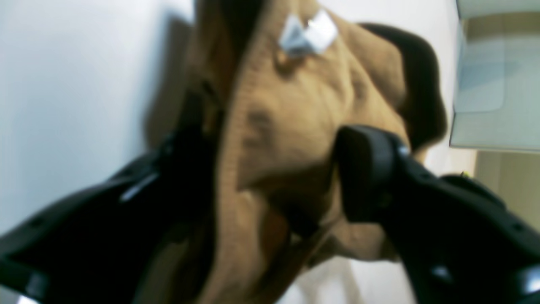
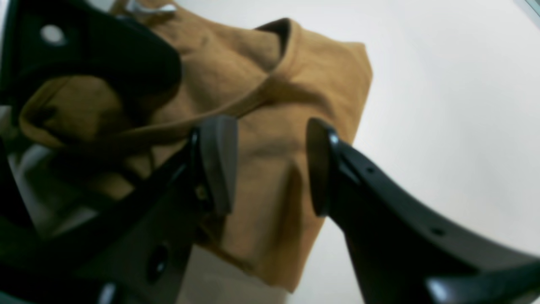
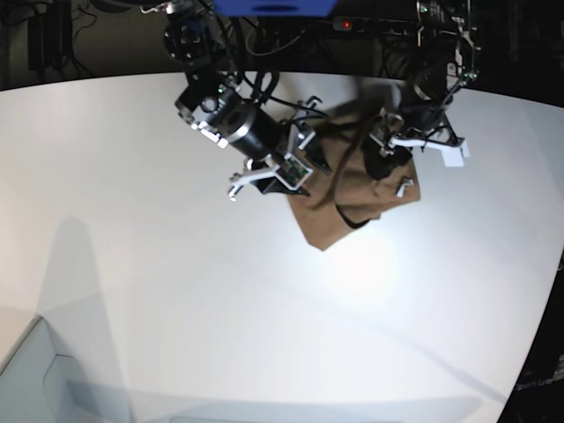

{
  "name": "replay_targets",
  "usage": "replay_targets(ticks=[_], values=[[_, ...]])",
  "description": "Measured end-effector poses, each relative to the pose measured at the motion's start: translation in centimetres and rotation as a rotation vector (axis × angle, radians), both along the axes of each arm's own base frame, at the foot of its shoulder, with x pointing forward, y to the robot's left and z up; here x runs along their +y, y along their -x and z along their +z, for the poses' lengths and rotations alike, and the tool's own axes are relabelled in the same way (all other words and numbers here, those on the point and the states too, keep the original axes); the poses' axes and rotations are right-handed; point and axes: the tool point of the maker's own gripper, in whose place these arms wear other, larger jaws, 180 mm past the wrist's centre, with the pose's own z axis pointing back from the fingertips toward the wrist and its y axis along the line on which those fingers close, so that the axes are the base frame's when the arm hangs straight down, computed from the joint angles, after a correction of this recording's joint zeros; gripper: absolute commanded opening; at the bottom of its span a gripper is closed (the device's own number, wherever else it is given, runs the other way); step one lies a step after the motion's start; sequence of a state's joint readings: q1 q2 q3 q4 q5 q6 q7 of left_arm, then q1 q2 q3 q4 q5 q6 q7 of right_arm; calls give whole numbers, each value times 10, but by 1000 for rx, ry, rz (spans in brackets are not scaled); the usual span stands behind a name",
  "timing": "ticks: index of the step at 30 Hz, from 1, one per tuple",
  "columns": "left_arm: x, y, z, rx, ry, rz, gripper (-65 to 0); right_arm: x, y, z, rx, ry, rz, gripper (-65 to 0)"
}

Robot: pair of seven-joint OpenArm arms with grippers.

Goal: Layout the t-shirt on the table in an organized manner, then fold the t-shirt properly
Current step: 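Fold the bundle over with the left gripper and lay it on the table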

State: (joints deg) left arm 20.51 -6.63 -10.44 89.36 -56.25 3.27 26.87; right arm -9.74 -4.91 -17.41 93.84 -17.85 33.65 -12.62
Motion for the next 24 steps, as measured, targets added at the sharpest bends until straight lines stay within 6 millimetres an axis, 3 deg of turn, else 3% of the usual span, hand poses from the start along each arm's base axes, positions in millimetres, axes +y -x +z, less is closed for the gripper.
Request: replay_targets(ticks=[3,4,11,15,17,20,24], values=[[-4,-7,-9,3,-4,-4,-414,-1,-2,5,-16,0,-3,-375],[-8,-10,-11,4,-4,-17,-435,-2,-3,10,-29,-3,-6,-375],[-35,-32,-16,-10,10,-115,-447,-10,-10,38,-112,-5,-14,-375],[-48,-42,-17,-16,-23,-215,-455,-30,-13,33,-99,2,-73,-375],[-53,-49,-18,-14,-43,-264,-507,-42,-17,30,-95,21,-106,-375],[-59,-58,-21,-17,-82,-340,-649,-53,-22,33,-103,17,-137,-375],[-71,-76,-21,-30,-181,-498,-649,-81,-22,32,-100,44,-212,-375]])
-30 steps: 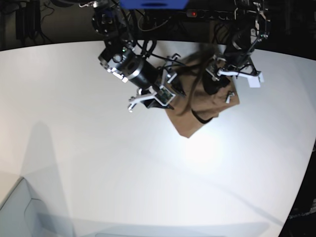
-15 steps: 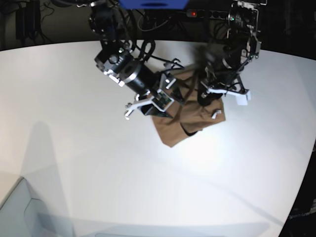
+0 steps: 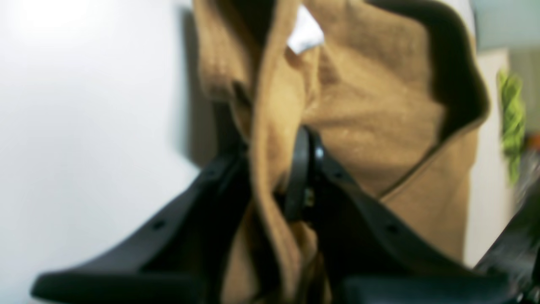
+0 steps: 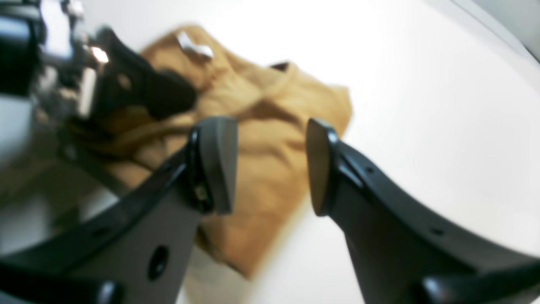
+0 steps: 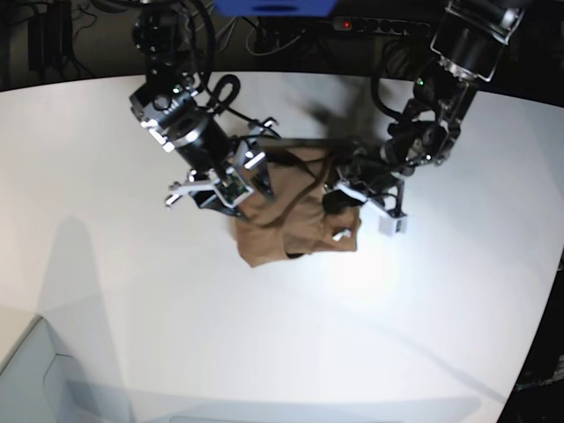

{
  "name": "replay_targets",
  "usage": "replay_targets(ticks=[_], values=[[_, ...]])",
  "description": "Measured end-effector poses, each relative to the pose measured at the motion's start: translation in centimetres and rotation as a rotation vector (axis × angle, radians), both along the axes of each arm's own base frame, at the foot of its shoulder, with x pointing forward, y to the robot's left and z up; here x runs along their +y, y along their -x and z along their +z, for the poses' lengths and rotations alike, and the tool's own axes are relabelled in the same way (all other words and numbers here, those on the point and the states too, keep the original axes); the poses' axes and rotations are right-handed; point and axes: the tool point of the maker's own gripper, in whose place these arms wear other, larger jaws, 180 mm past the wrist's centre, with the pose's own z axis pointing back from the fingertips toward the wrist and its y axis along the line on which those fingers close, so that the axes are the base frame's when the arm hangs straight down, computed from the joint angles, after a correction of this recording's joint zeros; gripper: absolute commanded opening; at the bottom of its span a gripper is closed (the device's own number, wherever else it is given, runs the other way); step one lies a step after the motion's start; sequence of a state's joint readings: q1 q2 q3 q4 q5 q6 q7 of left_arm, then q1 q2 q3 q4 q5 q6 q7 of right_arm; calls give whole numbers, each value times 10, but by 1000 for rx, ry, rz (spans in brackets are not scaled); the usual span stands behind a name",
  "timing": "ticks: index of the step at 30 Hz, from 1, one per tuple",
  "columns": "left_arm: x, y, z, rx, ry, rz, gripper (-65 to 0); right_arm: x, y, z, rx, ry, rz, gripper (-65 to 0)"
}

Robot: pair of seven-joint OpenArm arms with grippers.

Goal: Layout the t-shirt on the table in an organized manner, then fold the t-shirt properly
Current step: 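Fold the bundle over with the left gripper and lay it on the table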

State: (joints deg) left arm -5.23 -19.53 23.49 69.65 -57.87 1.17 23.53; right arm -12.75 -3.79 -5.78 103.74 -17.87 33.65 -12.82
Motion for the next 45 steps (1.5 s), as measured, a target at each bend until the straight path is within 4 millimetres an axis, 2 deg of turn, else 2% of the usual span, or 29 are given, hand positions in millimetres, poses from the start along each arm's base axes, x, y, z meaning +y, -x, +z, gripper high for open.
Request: replay_targets(ticks=[5,11,17,20,27,35,39,42,45], values=[[-9,-16,5,-51,-169,-209,-648,-22,-9,13,-41,3,-66,-375],[-27,-37,14,-244,-495,-505,-648,-49,-4,7,-19,27,-134,-375],[-43,-33,18,-439,-665,-848,-648,-65,-4,5,-17,40,-175,-375],[-59,-28,17,-506,-770,-1062,-648,-68,-4,5,-16,38,-189,-375],[-85,-12,10,-579,-941,-1422,-645,-71,5,-3,12,46,-194,-375],[-90,-20,15,-604,-1019,-1479,-645,-83,9,-7,31,47,-239,-375],[-99,-19,18,-649,-982,-1494,-645,-100,8,-7,37,18,-329,-375],[-104,-16,20,-675,-950,-1498,-643,-104,9,-8,40,18,-343,-375],[-112,-13,21,-689,-928,-1509,-592,-104,9,-8,41,18,-343,-375]])
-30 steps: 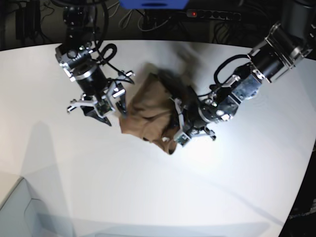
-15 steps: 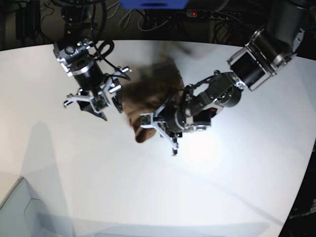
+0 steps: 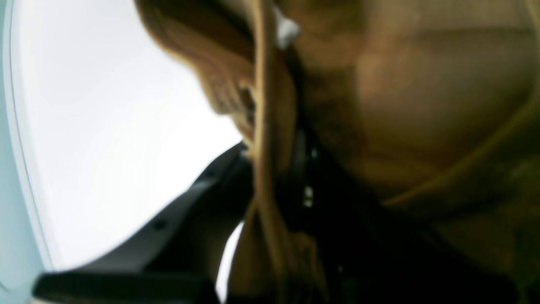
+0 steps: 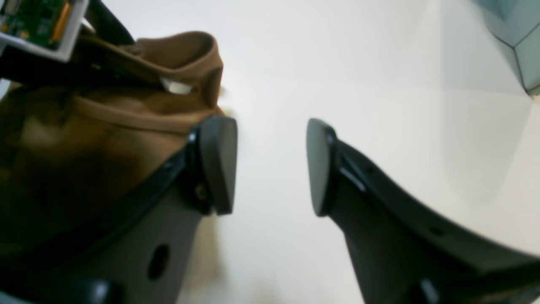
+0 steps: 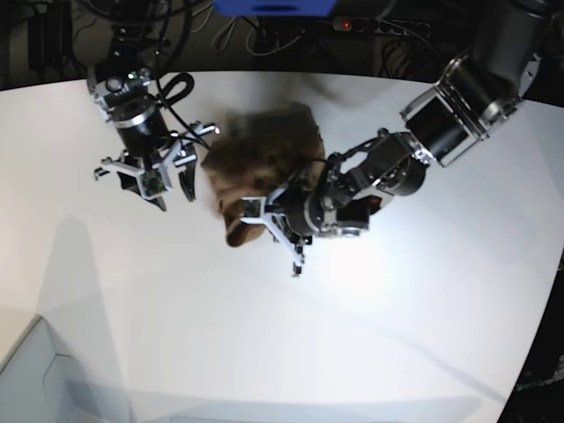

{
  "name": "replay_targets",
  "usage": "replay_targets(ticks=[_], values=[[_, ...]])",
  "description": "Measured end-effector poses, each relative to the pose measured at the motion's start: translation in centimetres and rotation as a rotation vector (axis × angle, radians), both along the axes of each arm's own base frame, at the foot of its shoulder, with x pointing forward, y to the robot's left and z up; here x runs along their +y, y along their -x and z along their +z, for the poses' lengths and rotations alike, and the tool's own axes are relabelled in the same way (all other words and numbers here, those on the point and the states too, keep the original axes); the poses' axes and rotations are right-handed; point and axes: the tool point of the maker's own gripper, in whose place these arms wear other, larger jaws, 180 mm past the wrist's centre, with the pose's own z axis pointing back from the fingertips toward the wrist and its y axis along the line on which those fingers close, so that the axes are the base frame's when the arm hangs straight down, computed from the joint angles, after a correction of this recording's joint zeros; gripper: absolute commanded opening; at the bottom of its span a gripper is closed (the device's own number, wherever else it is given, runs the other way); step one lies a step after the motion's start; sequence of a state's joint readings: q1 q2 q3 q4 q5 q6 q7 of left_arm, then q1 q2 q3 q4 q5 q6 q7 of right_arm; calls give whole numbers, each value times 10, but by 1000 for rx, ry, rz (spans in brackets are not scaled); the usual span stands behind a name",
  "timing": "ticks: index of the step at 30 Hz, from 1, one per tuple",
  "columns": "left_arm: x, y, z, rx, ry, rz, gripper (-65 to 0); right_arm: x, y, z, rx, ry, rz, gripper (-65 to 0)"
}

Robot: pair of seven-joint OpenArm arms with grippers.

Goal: Layout the t-shirt on the table in an organized manner, then fold the t-shirt properly
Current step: 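Fold the bundle over with the left gripper and lay it on the table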

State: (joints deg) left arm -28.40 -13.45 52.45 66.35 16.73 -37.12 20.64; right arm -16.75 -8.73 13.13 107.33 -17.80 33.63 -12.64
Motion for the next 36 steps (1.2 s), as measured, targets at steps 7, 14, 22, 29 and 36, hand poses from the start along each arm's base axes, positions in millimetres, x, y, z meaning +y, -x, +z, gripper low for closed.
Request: replay_targets(ticks=[7,14,22,29,36], values=[[-25,10,7,15,63,-50,-412,-1,12,-10,38,2,-2,-376],[-31,2,12,-61,1,-108,-329,-7,16,-13,49,7,-18,-376],[-33,-9,21,-101,-5,-99,-309,-6,17,-14,51,5,-16,-376],[-10,-43,58,-169,58,43,-309,-6,17,-14,51,4,-16,-376],[-2,-43,62,-157,116,117,-309,-4,17,-14,50,3,-9,-376]])
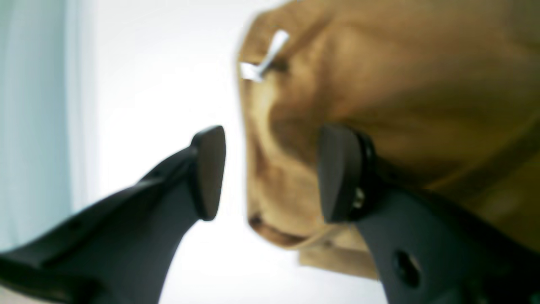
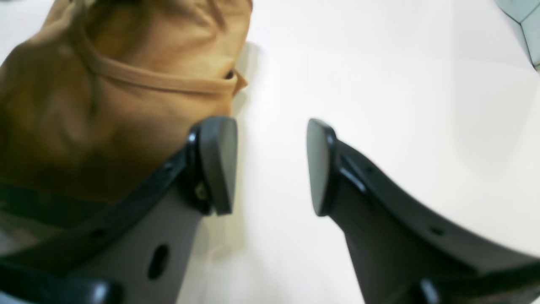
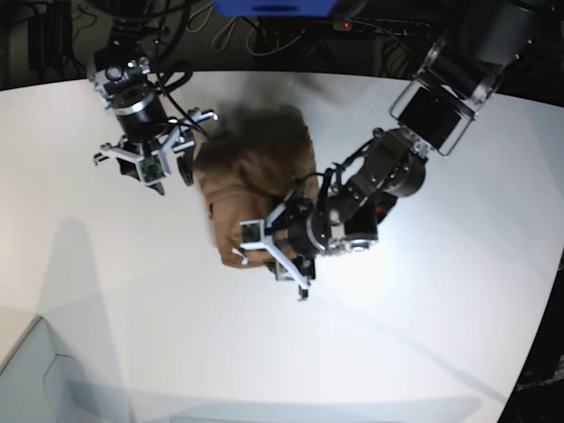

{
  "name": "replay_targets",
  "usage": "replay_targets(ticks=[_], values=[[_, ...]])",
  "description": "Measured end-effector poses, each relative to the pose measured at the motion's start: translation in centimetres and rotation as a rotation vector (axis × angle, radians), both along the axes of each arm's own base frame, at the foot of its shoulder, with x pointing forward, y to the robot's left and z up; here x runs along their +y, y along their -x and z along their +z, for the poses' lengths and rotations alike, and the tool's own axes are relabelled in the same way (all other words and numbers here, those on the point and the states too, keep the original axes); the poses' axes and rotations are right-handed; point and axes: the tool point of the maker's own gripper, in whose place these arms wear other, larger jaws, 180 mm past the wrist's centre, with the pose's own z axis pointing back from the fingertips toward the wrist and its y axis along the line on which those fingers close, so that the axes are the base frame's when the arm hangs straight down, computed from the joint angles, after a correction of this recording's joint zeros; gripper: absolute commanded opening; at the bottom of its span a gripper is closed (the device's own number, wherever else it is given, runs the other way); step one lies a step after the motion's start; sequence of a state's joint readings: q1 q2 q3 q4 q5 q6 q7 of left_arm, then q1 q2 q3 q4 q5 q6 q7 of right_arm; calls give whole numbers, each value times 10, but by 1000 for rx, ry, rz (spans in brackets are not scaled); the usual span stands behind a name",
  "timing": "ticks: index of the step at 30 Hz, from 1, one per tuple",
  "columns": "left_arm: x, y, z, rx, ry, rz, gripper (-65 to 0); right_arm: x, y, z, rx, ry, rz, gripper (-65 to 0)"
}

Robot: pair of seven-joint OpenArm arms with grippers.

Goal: Layout the t-shirt on the table in an organized manner, then fold the t-shirt properly
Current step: 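Fold the bundle over with the left gripper and lay it on the table, then release the folded shirt and pull both grippers away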

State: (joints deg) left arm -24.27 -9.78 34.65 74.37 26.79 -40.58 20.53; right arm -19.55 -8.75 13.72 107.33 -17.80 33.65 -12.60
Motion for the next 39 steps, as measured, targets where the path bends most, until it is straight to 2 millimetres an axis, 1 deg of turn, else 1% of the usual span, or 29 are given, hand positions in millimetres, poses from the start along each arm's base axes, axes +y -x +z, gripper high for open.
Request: replay_targets(ticks=[2,4,6,8,10,13,15,17,18,19,22,26,28,29,32,35,37,39], values=[[-1,1,2,-6,2,-4,-309,6,0,0,-1,-5,16,-376],[-2,-3,11,-26,11,-4,-309,20,-2,2,-8,-19,49,-376],[2,-10,22,-43,50,26,-309,34,-3,4,-14,-34,84,-378],[17,-15,32,-64,85,83,-309,47,-3,6,-18,-46,117,-378],[36,-16,34,-67,107,149,-309,61,-3,9,-24,-59,152,-379],[57,-14,41,-70,174,237,-309,90,-1,14,-36,-90,226,-380],[85,-16,43,-71,215,338,-309,106,1,18,-47,-107,268,-380],[125,-16,36,-66,214,459,-309,113,0,17,-44,-112,285,-380],[146,-13,31,-61,204,519,-309,116,-1,16,-43,-116,294,-380],[163,-10,27,-58,202,566,-309,118,-3,14,-38,-117,299,-380],[202,2,19,-42,209,682,-309,122,-5,3,-14,-128,306,-380],[250,13,26,-80,198,794,-309,126,7,-21,59,-136,314,-380],[262,20,23,-75,186,825,-309,134,14,-31,88,-149,334,-381],[264,24,21,-72,184,831,-309,140,19,-35,95,-166,344,-381],[272,36,19,-67,174,850,-309,151,33,-43,93,-228,361,-381],[273,44,13,-53,166,853,-309,157,48,-63,136,-258,372,-381],[271,48,14,-53,168,846,-309,160,47,-62,119,-284,373,-381],[270,56,9,-39,159,847,-309,162,46,-64,117,-293,375,-381]])
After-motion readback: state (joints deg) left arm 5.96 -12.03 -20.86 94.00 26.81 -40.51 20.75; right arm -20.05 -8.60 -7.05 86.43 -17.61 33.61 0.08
